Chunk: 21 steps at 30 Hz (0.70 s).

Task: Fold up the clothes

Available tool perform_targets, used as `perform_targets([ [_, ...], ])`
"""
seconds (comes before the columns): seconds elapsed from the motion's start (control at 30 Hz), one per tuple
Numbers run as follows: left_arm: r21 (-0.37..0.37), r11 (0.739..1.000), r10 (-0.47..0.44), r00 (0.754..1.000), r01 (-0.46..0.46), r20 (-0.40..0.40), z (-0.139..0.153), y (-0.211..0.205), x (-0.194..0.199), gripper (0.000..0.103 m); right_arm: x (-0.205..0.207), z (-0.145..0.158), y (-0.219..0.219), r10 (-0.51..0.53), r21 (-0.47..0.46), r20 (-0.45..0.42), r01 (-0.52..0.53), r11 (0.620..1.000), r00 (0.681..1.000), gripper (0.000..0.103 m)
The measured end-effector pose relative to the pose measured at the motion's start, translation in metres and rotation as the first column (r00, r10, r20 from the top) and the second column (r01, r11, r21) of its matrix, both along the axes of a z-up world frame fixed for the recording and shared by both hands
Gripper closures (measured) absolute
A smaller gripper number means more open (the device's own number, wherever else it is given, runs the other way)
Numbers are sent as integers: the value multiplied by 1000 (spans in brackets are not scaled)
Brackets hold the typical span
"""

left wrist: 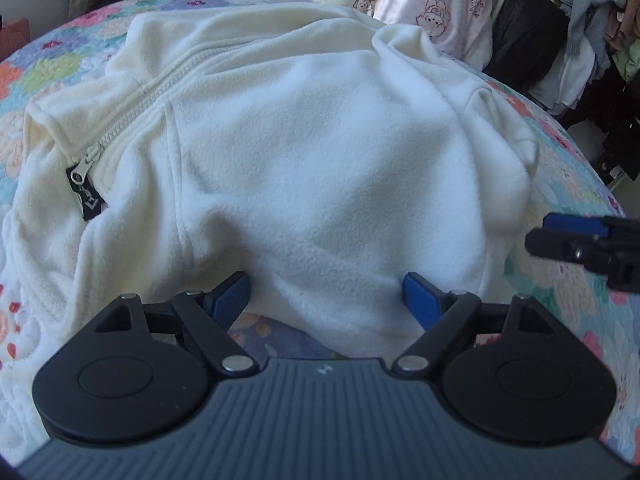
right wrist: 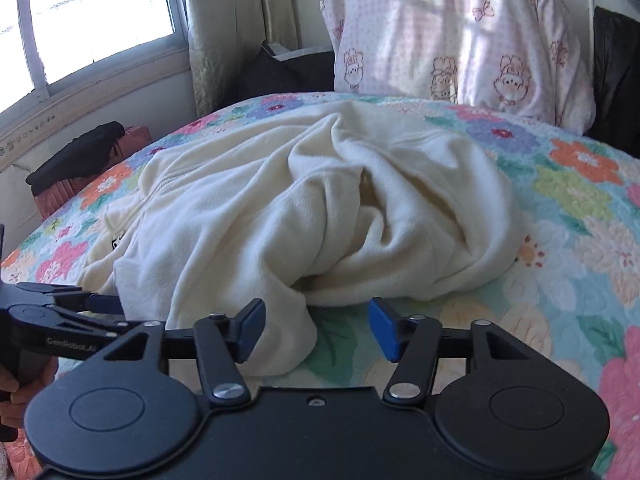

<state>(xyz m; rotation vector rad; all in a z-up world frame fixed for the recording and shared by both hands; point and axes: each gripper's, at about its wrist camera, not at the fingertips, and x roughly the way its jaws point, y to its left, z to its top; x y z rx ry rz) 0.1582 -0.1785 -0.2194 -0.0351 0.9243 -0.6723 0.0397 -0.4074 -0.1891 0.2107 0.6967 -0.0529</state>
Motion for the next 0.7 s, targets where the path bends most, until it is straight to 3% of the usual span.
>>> perform_targets([
  [0.07,-69,995,62,997,-65,-50,-4,11,9,17,11,-25,0,53,24,-52,-52,998,997,27],
  [0.17,-101,987,123,991,-128,-59,-1,25,16,29,37,-52,-4,114,57,-135,-107,993,984,24],
  [0.23,-104,985,133,990,-138,-57,1,30,15,35,52,-52,-9,121,105,-114,-109,988,986,22],
  [0.27,-107,984,136,989,-141,-58,2,31,14,35,56,-48,-10,128,115,-94,-116,986,987,26],
  [0.3,-110,983,138,989,-144,-59,3,33,13,35,59,-45,-10,137,136,-74,-126,983,988,43],
  [0.33,-93,987,127,992,-128,-22,10,30,4,37,61,-42,-9,147,157,-55,-137,978,988,56],
  [0.37,-76,991,115,993,-114,16,17,27,-4,38,61,-38,-5,161,175,-43,-152,973,986,76],
  [0.4,-57,994,101,993,-98,53,23,24,-13,38,61,-35,-2,175,194,-31,-166,967,984,76],
  [0.43,10,999,31,990,-32,134,33,17,-30,37,60,-31,1,188,212,-18,-180,961,982,77],
  [0.53,163,982,-148,923,95,356,49,-2,-78,31,51,-7,4,211,274,46,-215,937,976,80],
  [0.6,188,974,-192,894,124,406,54,-11,-89,20,45,12,3,226,322,97,-246,914,969,81],
  [0.63,177,977,-184,892,120,413,55,-13,-89,14,42,24,3,239,338,123,-267,902,963,81],
  [0.7,152,984,-147,892,89,428,57,-16,-87,12,39,44,5,282,367,168,-326,871,945,82],
])
